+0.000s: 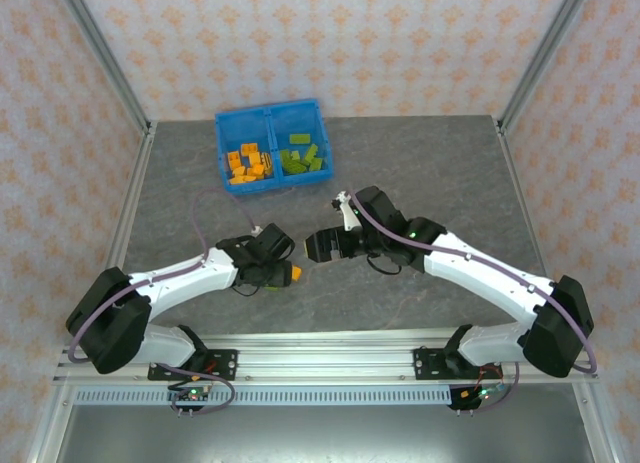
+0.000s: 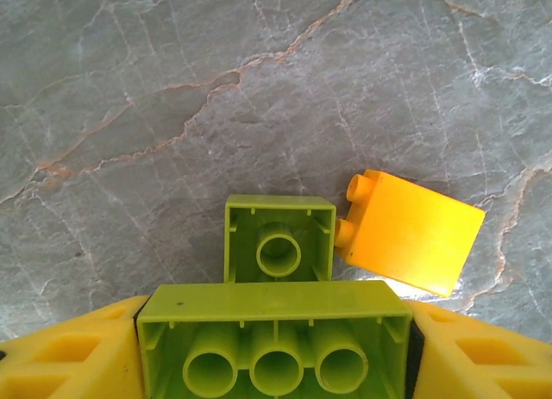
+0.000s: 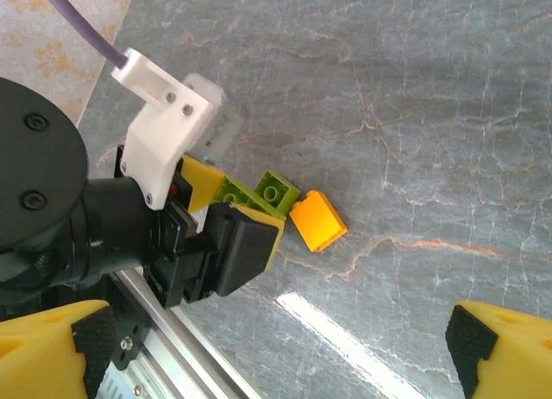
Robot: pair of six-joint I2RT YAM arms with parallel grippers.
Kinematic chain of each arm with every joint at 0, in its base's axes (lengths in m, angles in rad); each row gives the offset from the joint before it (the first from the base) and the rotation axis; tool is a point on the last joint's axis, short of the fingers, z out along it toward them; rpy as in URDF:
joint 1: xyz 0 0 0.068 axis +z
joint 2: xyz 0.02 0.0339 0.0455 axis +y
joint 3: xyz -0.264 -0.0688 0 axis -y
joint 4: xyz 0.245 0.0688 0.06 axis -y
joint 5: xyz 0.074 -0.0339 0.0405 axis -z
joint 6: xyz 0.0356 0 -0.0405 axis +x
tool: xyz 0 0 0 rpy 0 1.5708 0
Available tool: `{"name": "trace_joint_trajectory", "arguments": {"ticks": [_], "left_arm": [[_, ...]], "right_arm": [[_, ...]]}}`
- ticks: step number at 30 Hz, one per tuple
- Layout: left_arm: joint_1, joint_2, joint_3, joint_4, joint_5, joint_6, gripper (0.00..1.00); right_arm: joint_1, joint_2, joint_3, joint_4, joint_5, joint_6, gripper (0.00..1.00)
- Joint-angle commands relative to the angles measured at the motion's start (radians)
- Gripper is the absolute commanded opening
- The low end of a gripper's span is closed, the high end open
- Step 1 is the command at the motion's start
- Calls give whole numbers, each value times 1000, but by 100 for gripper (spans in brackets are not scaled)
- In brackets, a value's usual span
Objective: Sort the legos into containers by color
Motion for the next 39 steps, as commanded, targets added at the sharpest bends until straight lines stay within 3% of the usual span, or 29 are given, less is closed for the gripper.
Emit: {"name": "trace_joint_trajectory", "arguments": {"ticks": [1,8,12,15,21,30,35,39], "left_arm": [[-7,-33,-17,9,-51,-16,52],[8,-138,144,-63,-167,56,51],[104,-88,313,-5,-174,158,51],[169,35,475,50,-165,222,52],[218,377,840,89,-200,307,52],[290,922,1527,-79,-219,384,54],[314,1112,1804,-174,-234,394,66],[323,1140,1857,-158,-201,404,83]], "right_arm": [[-3,-34,-29,-31,-35,14,99],[-4,-86,-22,-59,-39,25,100],[-3,-127,-21,-45,20,34,100],[-3,-139,-20,-47,46,38,100],[-3,-177,-50,-36,88,61,100],[-4,-229,-70,-65,142,50,99],[-3,-225,-76,-57,140,48,99],[-3,-220,-76,-57,138,44,99]]}}
